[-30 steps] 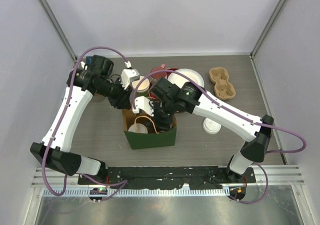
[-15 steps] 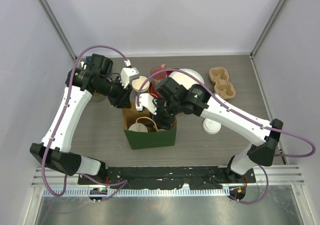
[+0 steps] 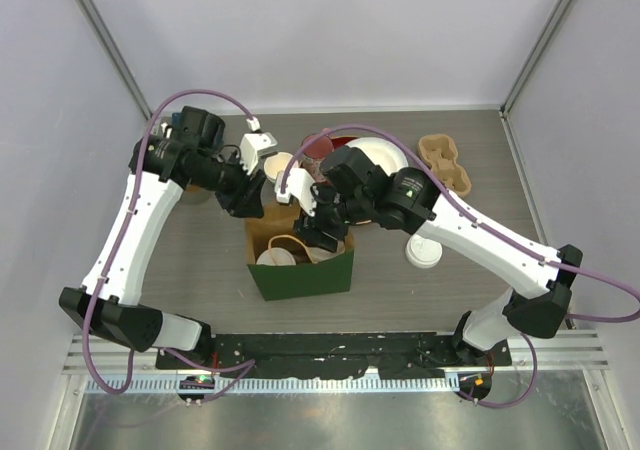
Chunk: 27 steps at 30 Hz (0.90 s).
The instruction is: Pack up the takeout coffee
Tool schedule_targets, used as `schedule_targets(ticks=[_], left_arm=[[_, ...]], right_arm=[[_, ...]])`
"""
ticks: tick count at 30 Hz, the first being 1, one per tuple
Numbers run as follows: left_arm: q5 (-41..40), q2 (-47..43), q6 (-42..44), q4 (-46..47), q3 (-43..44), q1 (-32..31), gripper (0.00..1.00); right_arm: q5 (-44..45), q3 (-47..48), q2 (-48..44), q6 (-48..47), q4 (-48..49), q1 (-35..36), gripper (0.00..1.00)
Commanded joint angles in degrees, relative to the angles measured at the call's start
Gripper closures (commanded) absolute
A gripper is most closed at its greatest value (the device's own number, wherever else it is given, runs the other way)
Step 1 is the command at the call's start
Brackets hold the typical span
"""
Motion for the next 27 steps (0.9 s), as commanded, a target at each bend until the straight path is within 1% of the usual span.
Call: schedule_targets(ticks=[1, 6, 10, 14, 18, 21, 23, 24, 25, 26, 27], left_arm=[[1.4, -2.36, -1.56, -1.26, 3.04, -0.26, 0.56], [0.44, -5.34, -3.4, 1.9, 1.82, -0.17, 0.52], [-0.27, -8.94, -6.3, 7.26, -0.82, -0.17, 0.47], [-1.05, -11.58, -8.84, 10.34, -3.02, -0.17, 0.46], [-2.46, -12.9, -11.05, 12.36, -3.29, -0.08, 0.46], [-3.69, -13.96, -13.67, 14.12, -2.67, -0.08, 0.46], [-5.09, -14.31, -15.52, 15.17, -1.89, 0.44, 0.46], [-5.54, -14.48, -18.06, 16.22, -1.71, 1.4, 0.46], [-6.24, -14.66, -19.3, 16.84, -1.44, 2.02, 0.46], [-6.59, -14.83, -20.53, 17.37, -1.09, 2.72, 0.46], [-6.86, -14.92, -22.11, 18.77, -0.92, 4.21, 0.46]], right_arm=[[1.94, 1.82, -3.61, 4.94, 4.97, 0.39, 0.38], [2.82, 0.68, -6.17, 10.3, 10.68, 0.39, 0.38], [2.91, -0.12, -7.84, 13.55, 13.59, 0.39, 0.37], [2.65, -0.47, -8.81, 16.28, 15.61, 0.3, 0.36], [3.96, -0.47, -10.21, 18.83, 18.85, 0.3, 0.35], [5.54, 0.84, -10.83, 21.47, 21.49, 0.3, 0.32], [9.31, 2.51, -10.3, 25.67, 22.81, 0.39, 0.3], [11.24, 4.78, -9.95, 27.35, 23.08, 0.21, 0.3], [17.18, 6.2, -9.08, 28.84, 23.17, 0.13, 0.29], [19.41, 7.6, -8.55, 30.34, 23.09, 0.04, 0.29], [21.26, 10.05, -8.28, 33.92, 23.09, -0.92, 0.29]])
